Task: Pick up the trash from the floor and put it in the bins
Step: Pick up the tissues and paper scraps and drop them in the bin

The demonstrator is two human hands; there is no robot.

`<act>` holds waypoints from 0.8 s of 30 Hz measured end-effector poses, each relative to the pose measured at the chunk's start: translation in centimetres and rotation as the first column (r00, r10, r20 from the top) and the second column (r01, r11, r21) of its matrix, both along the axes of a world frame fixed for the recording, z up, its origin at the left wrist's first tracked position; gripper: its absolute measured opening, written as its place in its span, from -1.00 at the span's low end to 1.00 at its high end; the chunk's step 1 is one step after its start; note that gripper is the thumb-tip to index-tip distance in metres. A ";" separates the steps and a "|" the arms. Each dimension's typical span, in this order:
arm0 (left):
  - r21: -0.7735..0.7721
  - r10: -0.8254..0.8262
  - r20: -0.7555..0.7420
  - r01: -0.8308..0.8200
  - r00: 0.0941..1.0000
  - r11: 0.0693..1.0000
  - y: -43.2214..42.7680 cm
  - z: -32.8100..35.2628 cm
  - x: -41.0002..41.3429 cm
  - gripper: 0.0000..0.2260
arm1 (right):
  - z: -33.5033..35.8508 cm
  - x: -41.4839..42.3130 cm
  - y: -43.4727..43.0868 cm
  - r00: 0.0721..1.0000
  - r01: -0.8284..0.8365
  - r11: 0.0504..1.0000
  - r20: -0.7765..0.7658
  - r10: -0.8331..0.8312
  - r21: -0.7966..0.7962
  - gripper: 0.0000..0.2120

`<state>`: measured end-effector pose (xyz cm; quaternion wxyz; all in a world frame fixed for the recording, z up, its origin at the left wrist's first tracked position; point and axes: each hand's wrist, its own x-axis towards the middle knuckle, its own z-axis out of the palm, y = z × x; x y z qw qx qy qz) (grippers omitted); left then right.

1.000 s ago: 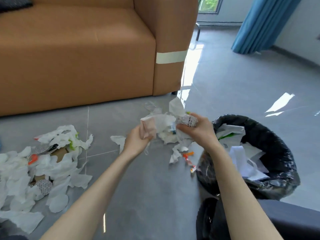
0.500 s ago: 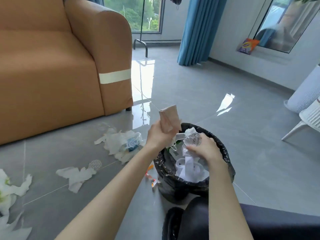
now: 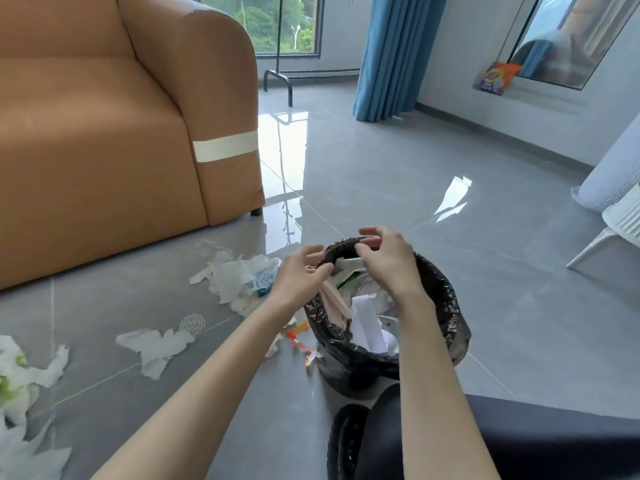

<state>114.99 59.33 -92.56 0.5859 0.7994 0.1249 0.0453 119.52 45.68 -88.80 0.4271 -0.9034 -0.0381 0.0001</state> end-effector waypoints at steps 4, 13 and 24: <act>-0.014 0.131 -0.020 -0.131 0.991 0.991 4.2 -0.9 -2.1 -0.68 | -0.4 -1.7 4.7 0.983 -0.184 0.983 0.010 0.184 0.019 -0.73; -0.029 0.288 -0.203 -0.299 0.936 0.954 10.4 -6.9 -8.2 -0.71 | -8.4 -4.0 7.3 0.951 -0.279 0.804 -0.034 0.308 -0.524 -0.34; -0.042 0.221 -0.269 -0.241 0.938 0.970 10.3 -9.4 -7.1 -0.72 | -10.3 -2.0 3.8 0.985 -0.067 0.832 0.094 0.141 -0.551 -0.26</act>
